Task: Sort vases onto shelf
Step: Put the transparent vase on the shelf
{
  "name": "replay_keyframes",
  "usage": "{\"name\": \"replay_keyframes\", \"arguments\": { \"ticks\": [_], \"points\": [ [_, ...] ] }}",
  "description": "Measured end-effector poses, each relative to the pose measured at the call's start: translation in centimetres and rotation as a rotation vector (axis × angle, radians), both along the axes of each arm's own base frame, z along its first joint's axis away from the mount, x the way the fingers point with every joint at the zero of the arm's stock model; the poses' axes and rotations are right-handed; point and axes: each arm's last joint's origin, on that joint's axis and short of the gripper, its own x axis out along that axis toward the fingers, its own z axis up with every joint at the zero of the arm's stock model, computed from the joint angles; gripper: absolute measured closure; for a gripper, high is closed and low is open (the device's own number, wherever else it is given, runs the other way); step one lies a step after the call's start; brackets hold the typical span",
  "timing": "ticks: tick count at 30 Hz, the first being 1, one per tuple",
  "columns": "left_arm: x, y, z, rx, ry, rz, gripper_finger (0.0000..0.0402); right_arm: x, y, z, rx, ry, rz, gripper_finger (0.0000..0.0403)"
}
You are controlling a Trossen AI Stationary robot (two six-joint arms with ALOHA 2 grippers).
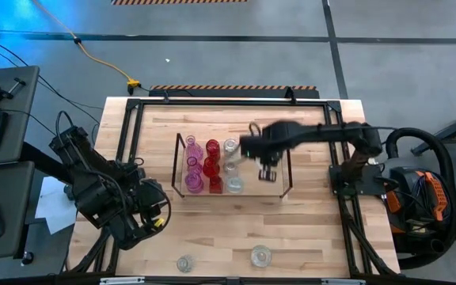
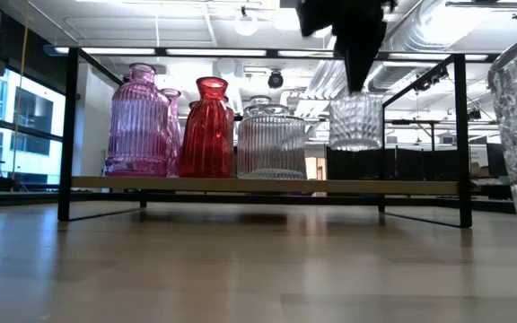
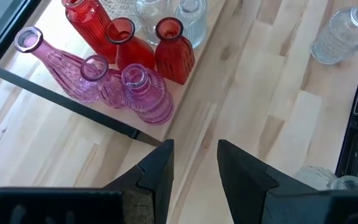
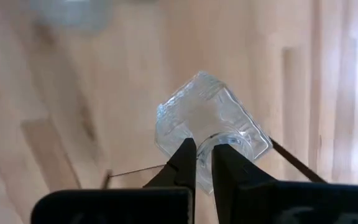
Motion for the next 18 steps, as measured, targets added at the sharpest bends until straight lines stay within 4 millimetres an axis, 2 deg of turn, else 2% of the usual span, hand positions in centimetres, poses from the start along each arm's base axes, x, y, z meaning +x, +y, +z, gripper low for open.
{"name": "replay_keyframes", "arguments": {
  "ticks": [4, 9, 18],
  "points": [
    [0.0, 0.0, 0.0, -0.013, -0.007, 0.019, 0.0287, 0.1, -3.6, -0.2, 0.061, -0.027, -0.152, 0.04],
    [0.0, 0.0, 0.0, -0.011, -0.016, 0.026, 0.0287, 0.4, -6.4, -0.1, 0.137, -0.121, -0.324, 0.04],
    [0.1, 0.0, 0.0, -0.012, -0.027, 0.034, 0.0287, 0.7, -7.8, -1.0, 0.145, -0.106, -0.417, 0.04]
  ]
}}
